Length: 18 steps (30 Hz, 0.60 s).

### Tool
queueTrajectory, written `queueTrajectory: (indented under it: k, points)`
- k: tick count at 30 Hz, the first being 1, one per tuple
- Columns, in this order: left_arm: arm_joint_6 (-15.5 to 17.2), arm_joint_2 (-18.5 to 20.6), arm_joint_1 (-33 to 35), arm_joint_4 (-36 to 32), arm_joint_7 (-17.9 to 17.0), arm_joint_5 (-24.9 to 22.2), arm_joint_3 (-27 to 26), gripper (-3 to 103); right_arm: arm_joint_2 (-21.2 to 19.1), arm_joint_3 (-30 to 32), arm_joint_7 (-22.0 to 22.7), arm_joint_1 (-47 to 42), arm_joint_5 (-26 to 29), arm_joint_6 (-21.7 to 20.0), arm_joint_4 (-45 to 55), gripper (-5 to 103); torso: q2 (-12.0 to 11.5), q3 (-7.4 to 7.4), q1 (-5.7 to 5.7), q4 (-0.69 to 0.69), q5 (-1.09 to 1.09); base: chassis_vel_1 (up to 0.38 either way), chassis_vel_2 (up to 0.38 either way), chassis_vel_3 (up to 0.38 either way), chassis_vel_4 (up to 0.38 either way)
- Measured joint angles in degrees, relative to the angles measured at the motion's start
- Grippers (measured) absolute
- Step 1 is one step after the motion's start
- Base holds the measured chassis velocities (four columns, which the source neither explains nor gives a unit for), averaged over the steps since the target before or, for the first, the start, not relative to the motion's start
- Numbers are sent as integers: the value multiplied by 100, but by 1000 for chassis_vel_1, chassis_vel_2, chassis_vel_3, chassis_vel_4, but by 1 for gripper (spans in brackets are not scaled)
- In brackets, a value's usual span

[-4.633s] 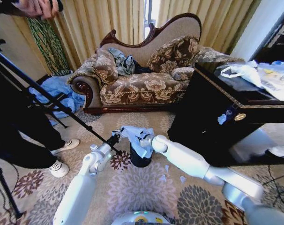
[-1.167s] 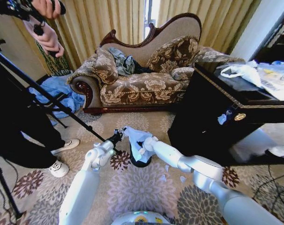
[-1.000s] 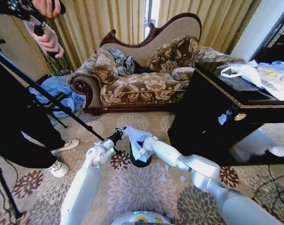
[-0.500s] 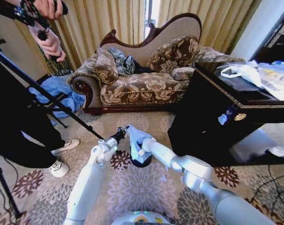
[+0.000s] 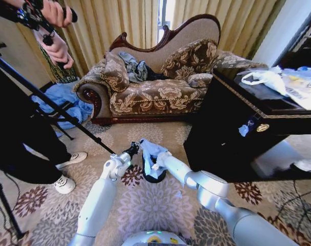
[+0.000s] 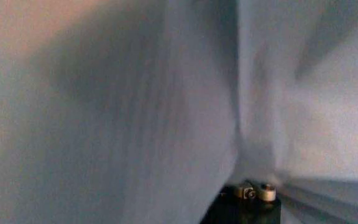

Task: Place a garbage bag over the trash bin.

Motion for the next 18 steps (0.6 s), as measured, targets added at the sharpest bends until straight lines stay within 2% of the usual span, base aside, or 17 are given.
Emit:
queueTrajectory:
  k: [8,9,12,13,15,16,18]
  points:
    - [20,-77,-154,378,121,186,65,0,-4,52,31,-41,41,-46,-34,0,0,0,0,0,0,0,0,0,0]
    - [27,-98,-190,445,148,216,81,0,-4,41,17,-41,71,-57,4,-3,0,0,0,-1,0,0,0,0,0]
    - [42,-126,-259,549,212,286,111,0,-15,-33,-12,-31,200,-77,141,0,0,0,0,0,1,0,0,0,0]
    - [49,-133,-295,607,228,308,124,0,-35,-75,-27,-9,290,-89,214,6,0,0,0,0,1,0,0,0,0]
    - [52,-133,-332,661,239,325,136,0,-62,-99,-39,30,366,-96,287,6,0,0,0,0,0,0,0,0,0]
    - [57,-133,-350,675,245,327,149,0,-83,-108,-50,75,428,-98,346,16,0,0,0,0,0,0,0,0,0]
    - [59,-134,-357,681,252,355,185,0,-110,-110,-75,150,508,-98,424,27,0,0,0,0,0,0,0,0,0]
